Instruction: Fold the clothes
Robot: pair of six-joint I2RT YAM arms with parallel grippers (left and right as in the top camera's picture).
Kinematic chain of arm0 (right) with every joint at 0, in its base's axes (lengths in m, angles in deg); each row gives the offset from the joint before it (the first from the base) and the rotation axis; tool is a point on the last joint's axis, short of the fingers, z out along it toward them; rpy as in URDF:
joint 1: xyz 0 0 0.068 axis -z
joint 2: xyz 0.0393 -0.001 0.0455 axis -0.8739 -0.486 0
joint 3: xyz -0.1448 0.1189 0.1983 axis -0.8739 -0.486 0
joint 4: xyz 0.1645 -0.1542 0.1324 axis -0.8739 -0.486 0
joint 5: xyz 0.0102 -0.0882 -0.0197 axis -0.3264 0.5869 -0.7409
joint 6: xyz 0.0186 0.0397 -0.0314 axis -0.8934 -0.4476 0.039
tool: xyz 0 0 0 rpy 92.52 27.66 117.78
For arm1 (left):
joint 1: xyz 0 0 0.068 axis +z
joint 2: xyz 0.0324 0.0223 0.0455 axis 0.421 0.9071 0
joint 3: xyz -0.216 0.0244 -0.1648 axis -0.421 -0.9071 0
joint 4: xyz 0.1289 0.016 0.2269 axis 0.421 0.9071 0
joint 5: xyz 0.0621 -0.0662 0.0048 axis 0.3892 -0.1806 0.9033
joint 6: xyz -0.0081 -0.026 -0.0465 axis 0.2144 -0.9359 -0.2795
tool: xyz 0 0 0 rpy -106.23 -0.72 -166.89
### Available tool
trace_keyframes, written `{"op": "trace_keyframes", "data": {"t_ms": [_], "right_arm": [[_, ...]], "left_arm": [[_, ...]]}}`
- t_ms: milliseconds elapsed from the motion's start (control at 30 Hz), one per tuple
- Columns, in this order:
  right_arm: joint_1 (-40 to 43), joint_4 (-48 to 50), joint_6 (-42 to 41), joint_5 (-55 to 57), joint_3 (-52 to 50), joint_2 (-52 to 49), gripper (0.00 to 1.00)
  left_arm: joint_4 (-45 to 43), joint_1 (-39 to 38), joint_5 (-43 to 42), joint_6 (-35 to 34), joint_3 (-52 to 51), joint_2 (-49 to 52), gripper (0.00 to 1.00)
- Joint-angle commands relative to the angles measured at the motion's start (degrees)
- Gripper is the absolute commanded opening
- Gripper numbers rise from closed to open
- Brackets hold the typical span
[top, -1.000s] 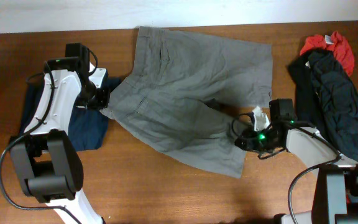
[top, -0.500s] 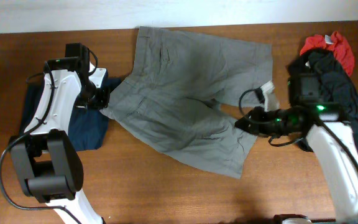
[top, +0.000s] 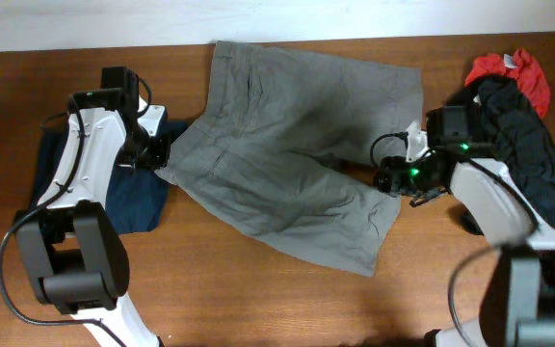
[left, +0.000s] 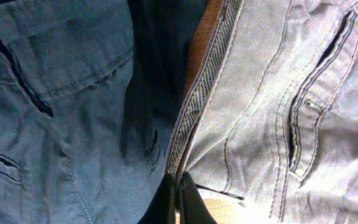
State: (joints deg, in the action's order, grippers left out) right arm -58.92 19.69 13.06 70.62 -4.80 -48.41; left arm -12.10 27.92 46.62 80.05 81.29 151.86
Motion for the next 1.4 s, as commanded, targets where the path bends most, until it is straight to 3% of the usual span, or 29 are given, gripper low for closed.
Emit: {"op": "trace_keyframes", "data": {"t_ms": [0,33,167,267,400,567,600,667,733,900,967,1000,1067,1133,1233,1367], "right_arm": [[-0.11,-0.17,-1.16,-2.67,-0.52,-3.76,0.4],[-0.13,-1.05,-0.07,-7.06,-0.52,-4.42,0.33],[-0.11,-7.1,13.81,-33.03,-0.48,-3.23,0.22],[-0.07,-13.99,20.94,-43.98,0.07,-0.57,0.1],[-0.04,-18.1,23.69,-41.57,0.37,4.37,0.04],[0.0,-17.44,15.74,-21.66,0.37,8.59,0.05],[0.0,-17.07,12.76,-15.69,0.37,8.72,0.19],[0.0,-15.78,8.63,-5.86,0.28,8.35,0.63],[0.0,-14.14,7.61,-0.46,0.15,7.15,0.77],[-0.07,-11.8,6.08,-1.31,-0.2,1.46,0.88],[-0.07,-11.3,5.16,-3.72,-0.2,-1.05,0.71],[-0.15,-11.19,6.23,-7.43,-0.2,-1.97,0.55],[-0.57,-12.5,11.45,-18.71,-0.2,-2.43,0.28],[-0.66,-16.13,16.39,-30.29,0.17,-1.64,0.11],[0.04,-23.82,20.74,-40.04,2.29,1.07,0.04],[1.36,-33.83,21.64,-36.57,7.93,5.92,0.04]], "left_arm": [[0.31,0.13,0.37,-0.5,0.52,-0.83,0.0],[0.31,0.13,0.37,-0.5,0.52,-0.83,0.0],[0.26,0.13,0.37,-0.5,0.52,-0.83,0.0],[0.26,0.13,0.39,-0.5,0.52,-0.83,0.0],[0.26,0.13,0.39,-0.48,0.52,-0.83,0.0],[0.26,0.13,0.37,-0.5,0.52,-0.83,0.0],[0.26,0.13,0.37,-0.5,0.52,-0.83,0.0],[0.26,0.13,0.37,-0.5,0.52,-0.83,0.0],[0.24,0.13,0.37,-0.5,0.52,-0.83,0.0],[0.26,0.13,0.37,-0.5,0.52,-0.83,0.0],[0.26,0.11,0.37,-0.5,0.52,-0.83,0.0],[0.26,0.11,0.35,-0.5,0.52,-0.83,0.0],[0.28,0.13,0.37,-0.5,0.52,-0.83,0.0],[0.46,0.13,0.37,-0.5,0.52,-0.83,0.0],[0.48,0.13,0.37,-0.5,0.52,-0.83,0.0],[0.44,0.13,0.37,-0.5,0.52,-0.83,0.0]]}}
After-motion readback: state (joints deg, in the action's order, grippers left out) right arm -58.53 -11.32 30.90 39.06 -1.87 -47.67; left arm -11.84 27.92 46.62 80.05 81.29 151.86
